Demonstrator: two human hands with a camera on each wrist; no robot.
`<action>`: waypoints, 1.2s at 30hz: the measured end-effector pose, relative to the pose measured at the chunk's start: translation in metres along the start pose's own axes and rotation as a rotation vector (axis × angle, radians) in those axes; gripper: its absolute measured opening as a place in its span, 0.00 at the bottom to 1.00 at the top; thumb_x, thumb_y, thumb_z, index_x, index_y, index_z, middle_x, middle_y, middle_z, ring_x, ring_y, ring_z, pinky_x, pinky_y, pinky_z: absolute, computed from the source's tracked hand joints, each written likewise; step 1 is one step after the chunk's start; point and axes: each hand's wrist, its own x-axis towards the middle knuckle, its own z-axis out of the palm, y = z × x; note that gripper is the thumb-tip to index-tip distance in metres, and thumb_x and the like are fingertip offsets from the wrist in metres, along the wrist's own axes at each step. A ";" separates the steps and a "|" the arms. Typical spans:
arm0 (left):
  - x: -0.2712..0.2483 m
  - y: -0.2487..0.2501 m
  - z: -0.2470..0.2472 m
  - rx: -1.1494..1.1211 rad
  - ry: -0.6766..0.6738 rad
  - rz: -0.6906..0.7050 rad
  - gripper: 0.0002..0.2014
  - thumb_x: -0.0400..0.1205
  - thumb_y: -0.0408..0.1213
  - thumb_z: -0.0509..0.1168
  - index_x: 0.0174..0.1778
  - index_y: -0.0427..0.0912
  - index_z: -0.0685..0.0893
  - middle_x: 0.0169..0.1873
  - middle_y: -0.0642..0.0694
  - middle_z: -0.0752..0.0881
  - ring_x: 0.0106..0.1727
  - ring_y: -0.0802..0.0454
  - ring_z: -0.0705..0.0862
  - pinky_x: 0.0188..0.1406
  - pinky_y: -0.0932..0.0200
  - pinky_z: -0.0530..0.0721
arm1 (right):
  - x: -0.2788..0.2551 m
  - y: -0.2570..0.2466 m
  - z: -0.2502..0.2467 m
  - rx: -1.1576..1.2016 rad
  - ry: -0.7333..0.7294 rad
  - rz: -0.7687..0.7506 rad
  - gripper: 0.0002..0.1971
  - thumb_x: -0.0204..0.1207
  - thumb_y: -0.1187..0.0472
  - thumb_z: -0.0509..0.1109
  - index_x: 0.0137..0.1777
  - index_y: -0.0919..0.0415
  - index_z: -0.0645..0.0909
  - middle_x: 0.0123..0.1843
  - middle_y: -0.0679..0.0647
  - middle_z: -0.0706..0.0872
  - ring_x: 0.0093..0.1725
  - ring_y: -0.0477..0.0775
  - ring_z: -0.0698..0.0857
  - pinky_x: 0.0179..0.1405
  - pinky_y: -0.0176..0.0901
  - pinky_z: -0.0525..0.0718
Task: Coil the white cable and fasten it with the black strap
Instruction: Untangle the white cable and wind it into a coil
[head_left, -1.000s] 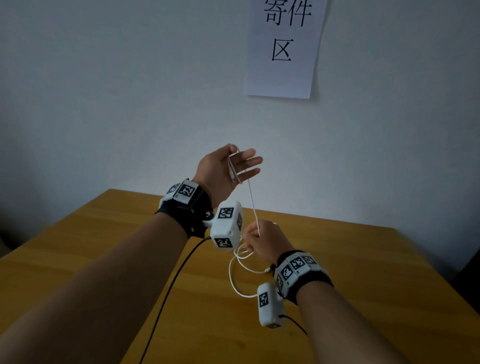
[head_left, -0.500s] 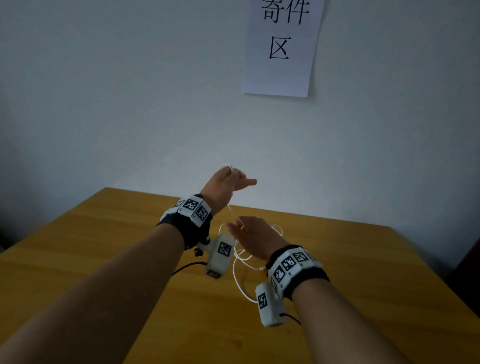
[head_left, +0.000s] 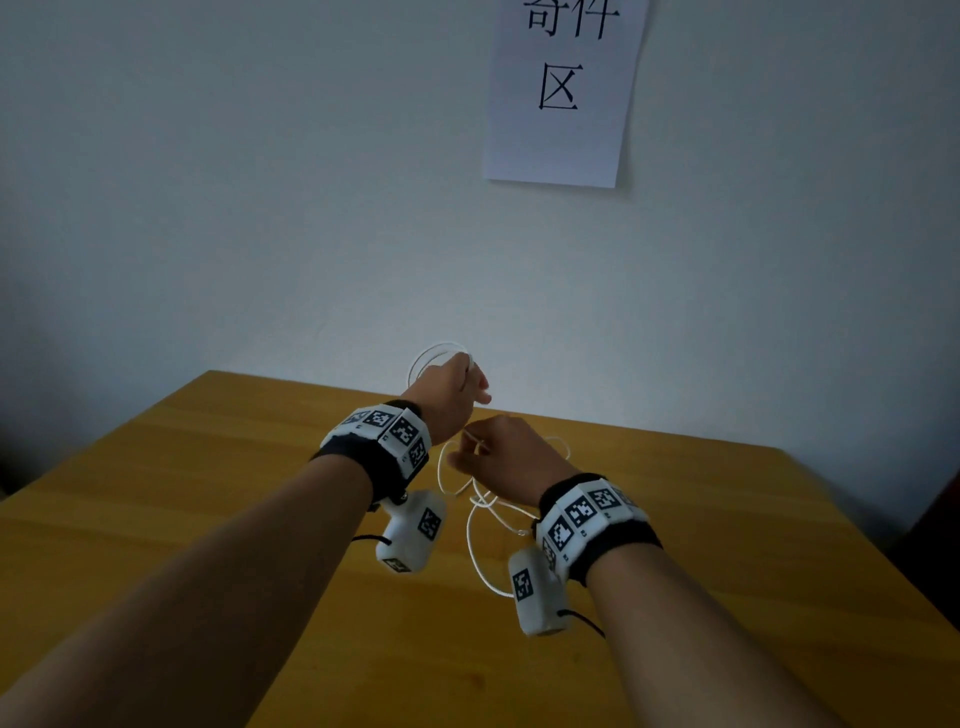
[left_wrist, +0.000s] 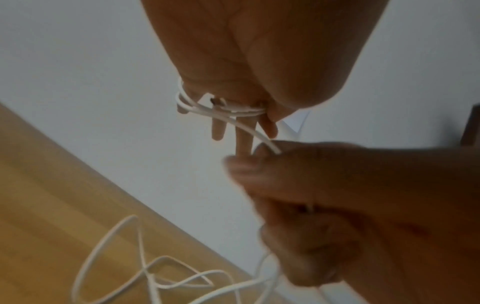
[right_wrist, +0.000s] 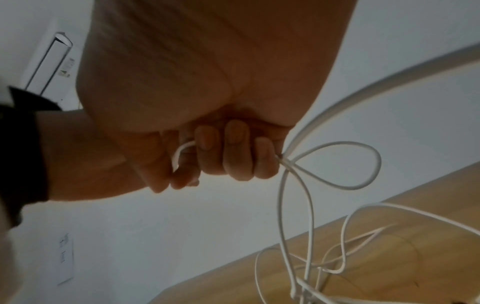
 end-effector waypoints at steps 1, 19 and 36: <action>0.000 -0.003 0.000 0.064 -0.034 -0.013 0.14 0.89 0.41 0.48 0.44 0.48 0.77 0.53 0.45 0.90 0.46 0.50 0.85 0.44 0.56 0.80 | 0.001 0.001 -0.003 -0.001 0.018 0.006 0.13 0.80 0.51 0.72 0.35 0.52 0.80 0.35 0.45 0.82 0.35 0.44 0.81 0.37 0.44 0.76; -0.005 -0.004 -0.019 -0.495 -0.243 -0.333 0.25 0.84 0.53 0.59 0.23 0.51 0.59 0.19 0.52 0.58 0.18 0.53 0.55 0.23 0.61 0.52 | 0.000 0.040 -0.021 0.023 0.188 0.175 0.18 0.86 0.49 0.64 0.47 0.64 0.85 0.43 0.59 0.91 0.35 0.54 0.84 0.35 0.45 0.78; -0.001 0.022 -0.024 -1.309 -0.233 -0.130 0.14 0.88 0.45 0.51 0.38 0.45 0.66 0.52 0.31 0.90 0.45 0.34 0.90 0.46 0.47 0.86 | 0.006 0.028 0.007 -0.039 0.018 0.091 0.15 0.86 0.69 0.54 0.62 0.57 0.80 0.45 0.53 0.86 0.43 0.56 0.87 0.46 0.51 0.89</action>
